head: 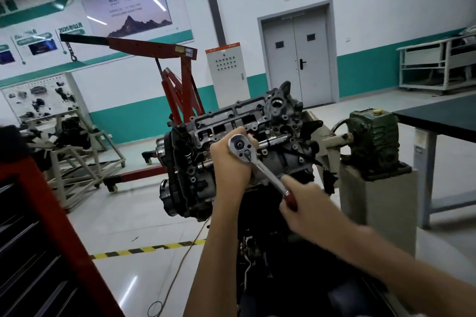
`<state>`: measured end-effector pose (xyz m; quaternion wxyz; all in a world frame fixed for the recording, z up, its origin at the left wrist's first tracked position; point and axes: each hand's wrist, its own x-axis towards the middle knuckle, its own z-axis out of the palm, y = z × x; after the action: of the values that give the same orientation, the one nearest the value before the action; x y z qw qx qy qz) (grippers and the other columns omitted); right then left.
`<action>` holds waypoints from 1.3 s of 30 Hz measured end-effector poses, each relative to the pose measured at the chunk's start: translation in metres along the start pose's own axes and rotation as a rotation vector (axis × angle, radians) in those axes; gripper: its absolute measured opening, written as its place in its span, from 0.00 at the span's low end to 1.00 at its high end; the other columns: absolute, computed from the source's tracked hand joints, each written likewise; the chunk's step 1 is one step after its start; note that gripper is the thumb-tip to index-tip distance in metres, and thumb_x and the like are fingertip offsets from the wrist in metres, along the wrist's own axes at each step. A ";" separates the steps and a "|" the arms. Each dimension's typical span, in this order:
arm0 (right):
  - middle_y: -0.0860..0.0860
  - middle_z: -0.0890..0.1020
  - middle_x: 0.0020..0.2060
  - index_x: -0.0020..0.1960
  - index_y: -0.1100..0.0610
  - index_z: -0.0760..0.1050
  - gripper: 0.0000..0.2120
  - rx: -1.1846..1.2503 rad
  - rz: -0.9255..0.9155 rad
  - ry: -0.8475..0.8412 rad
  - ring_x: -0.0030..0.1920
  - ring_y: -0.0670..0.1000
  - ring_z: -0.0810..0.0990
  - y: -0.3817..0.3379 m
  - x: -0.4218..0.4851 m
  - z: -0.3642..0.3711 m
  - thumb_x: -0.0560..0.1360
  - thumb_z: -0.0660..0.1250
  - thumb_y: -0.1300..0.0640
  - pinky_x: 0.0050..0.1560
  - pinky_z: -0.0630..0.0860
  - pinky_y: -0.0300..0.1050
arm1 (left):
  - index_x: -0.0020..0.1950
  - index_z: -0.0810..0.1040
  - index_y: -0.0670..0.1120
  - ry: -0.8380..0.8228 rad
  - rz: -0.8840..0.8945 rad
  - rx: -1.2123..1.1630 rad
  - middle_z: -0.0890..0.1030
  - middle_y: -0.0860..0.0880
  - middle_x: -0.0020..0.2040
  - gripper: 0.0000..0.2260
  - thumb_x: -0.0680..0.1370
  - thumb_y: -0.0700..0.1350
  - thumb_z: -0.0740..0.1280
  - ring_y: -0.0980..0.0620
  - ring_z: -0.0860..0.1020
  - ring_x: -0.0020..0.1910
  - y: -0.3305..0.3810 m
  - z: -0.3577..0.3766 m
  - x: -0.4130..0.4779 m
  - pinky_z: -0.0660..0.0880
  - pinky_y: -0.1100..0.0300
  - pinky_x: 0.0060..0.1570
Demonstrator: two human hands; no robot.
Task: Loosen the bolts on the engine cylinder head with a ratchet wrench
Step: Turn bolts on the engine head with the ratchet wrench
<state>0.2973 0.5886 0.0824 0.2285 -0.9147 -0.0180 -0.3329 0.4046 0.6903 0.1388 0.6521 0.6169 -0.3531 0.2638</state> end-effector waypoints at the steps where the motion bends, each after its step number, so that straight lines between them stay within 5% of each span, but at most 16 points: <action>1: 0.43 0.65 0.24 0.41 0.52 0.63 0.09 -0.139 -0.062 -0.007 0.23 0.48 0.71 0.011 0.011 -0.018 0.71 0.64 0.59 0.24 0.60 0.35 | 0.30 0.72 0.54 -0.064 0.015 0.041 0.75 0.58 0.26 0.22 0.68 0.25 0.65 0.62 0.72 0.26 -0.001 -0.004 0.003 0.70 0.69 0.30; 4: 0.42 0.66 0.25 0.44 0.54 0.67 0.07 -0.471 -0.232 -0.040 0.24 0.42 0.67 0.032 0.057 -0.075 0.72 0.66 0.60 0.26 0.59 0.31 | 0.27 0.69 0.46 -0.287 0.157 0.186 0.69 0.55 0.24 0.17 0.69 0.28 0.68 0.60 0.65 0.28 0.008 -0.013 0.014 0.64 0.60 0.29; 7: 0.44 0.66 0.26 0.44 0.54 0.64 0.09 -0.643 -0.315 -0.044 0.26 0.43 0.64 0.030 0.090 -0.106 0.71 0.65 0.60 0.31 0.60 0.36 | 0.32 0.79 0.48 -0.417 0.160 0.224 0.76 0.56 0.25 0.13 0.70 0.31 0.70 0.64 0.70 0.28 0.015 -0.016 0.021 0.67 0.68 0.30; 9: 0.43 0.65 0.26 0.44 0.53 0.62 0.10 -0.645 -0.278 -0.063 0.26 0.39 0.64 0.025 0.085 -0.102 0.72 0.64 0.60 0.29 0.59 0.33 | 0.31 0.73 0.55 -0.358 0.162 0.181 0.73 0.56 0.25 0.20 0.70 0.30 0.70 0.64 0.69 0.27 0.012 -0.018 0.017 0.65 0.72 0.31; 14: 0.43 0.68 0.26 0.41 0.51 0.61 0.10 -0.213 -0.019 -0.029 0.24 0.41 0.69 0.008 0.019 -0.033 0.73 0.62 0.60 0.21 0.64 0.31 | 0.31 0.65 0.48 0.038 0.125 0.115 0.67 0.55 0.27 0.16 0.71 0.35 0.68 0.55 0.65 0.28 0.002 -0.002 -0.002 0.65 0.58 0.30; 17: 0.46 0.68 0.24 0.38 0.52 0.62 0.10 0.190 0.122 0.016 0.21 0.44 0.67 -0.018 -0.013 0.017 0.72 0.63 0.61 0.22 0.60 0.30 | 0.31 0.65 0.47 0.044 0.088 -0.050 0.66 0.55 0.28 0.13 0.71 0.41 0.68 0.58 0.64 0.29 0.004 0.011 -0.007 0.65 0.65 0.30; 20: 0.47 0.67 0.23 0.35 0.49 0.62 0.14 0.368 0.153 0.052 0.20 0.45 0.68 -0.028 -0.021 0.039 0.72 0.63 0.63 0.21 0.61 0.30 | 0.28 0.64 0.50 -0.015 -0.001 -0.216 0.66 0.59 0.26 0.19 0.73 0.34 0.67 0.62 0.63 0.28 0.005 0.017 -0.007 0.64 0.71 0.32; 23: 0.44 0.67 0.23 0.38 0.51 0.66 0.09 0.163 0.039 0.019 0.20 0.44 0.67 -0.004 -0.008 0.013 0.70 0.64 0.62 0.24 0.62 0.32 | 0.28 0.66 0.54 -0.078 0.093 -0.037 0.69 0.60 0.24 0.22 0.72 0.30 0.66 0.64 0.66 0.26 -0.002 0.007 0.000 0.63 0.73 0.30; 25: 0.42 0.67 0.25 0.44 0.55 0.69 0.05 -0.112 -0.074 -0.024 0.22 0.41 0.66 0.020 0.011 -0.020 0.71 0.65 0.61 0.24 0.61 0.29 | 0.26 0.68 0.49 -0.152 0.115 0.045 0.69 0.56 0.23 0.17 0.70 0.33 0.66 0.63 0.65 0.26 -0.002 -0.001 0.004 0.62 0.65 0.28; 28: 0.43 0.68 0.27 0.45 0.55 0.68 0.06 -0.476 -0.236 -0.079 0.26 0.44 0.70 0.038 0.055 -0.076 0.72 0.66 0.59 0.27 0.63 0.31 | 0.28 0.71 0.37 -0.301 0.165 0.173 0.71 0.43 0.25 0.10 0.69 0.36 0.66 0.56 0.65 0.28 0.005 -0.008 0.011 0.63 0.57 0.28; 31: 0.42 0.64 0.26 0.42 0.52 0.60 0.13 -0.633 -0.332 -0.057 0.25 0.41 0.63 0.032 0.087 -0.109 0.70 0.65 0.59 0.28 0.54 0.33 | 0.35 0.80 0.39 -0.422 0.153 0.203 0.78 0.44 0.30 0.04 0.70 0.34 0.71 0.57 0.71 0.30 0.010 -0.013 0.017 0.69 0.59 0.31; 33: 0.42 0.65 0.26 0.43 0.52 0.60 0.12 -0.634 -0.287 -0.066 0.26 0.38 0.63 0.027 0.083 -0.103 0.71 0.64 0.59 0.28 0.55 0.30 | 0.31 0.76 0.46 -0.367 0.144 0.181 0.75 0.51 0.28 0.12 0.70 0.32 0.71 0.60 0.69 0.29 0.005 -0.017 0.015 0.67 0.61 0.30; 36: 0.43 0.68 0.27 0.45 0.52 0.64 0.06 -0.421 -0.154 -0.064 0.26 0.41 0.70 0.020 0.042 -0.060 0.74 0.62 0.59 0.27 0.68 0.32 | 0.30 0.65 0.46 -0.104 0.118 0.118 0.67 0.48 0.27 0.18 0.72 0.33 0.69 0.55 0.64 0.29 -0.003 -0.013 0.003 0.63 0.54 0.30; 39: 0.45 0.69 0.27 0.43 0.50 0.63 0.09 -0.019 0.051 -0.003 0.24 0.41 0.68 -0.004 0.000 -0.008 0.72 0.63 0.59 0.24 0.63 0.29 | 0.32 0.66 0.53 0.042 0.124 0.071 0.68 0.54 0.28 0.16 0.74 0.40 0.68 0.58 0.65 0.29 -0.001 0.001 -0.004 0.66 0.60 0.31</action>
<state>0.2924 0.5886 0.0892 0.2283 -0.9175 0.0083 -0.3256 0.4027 0.6893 0.1348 0.6193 0.6109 -0.3674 0.3290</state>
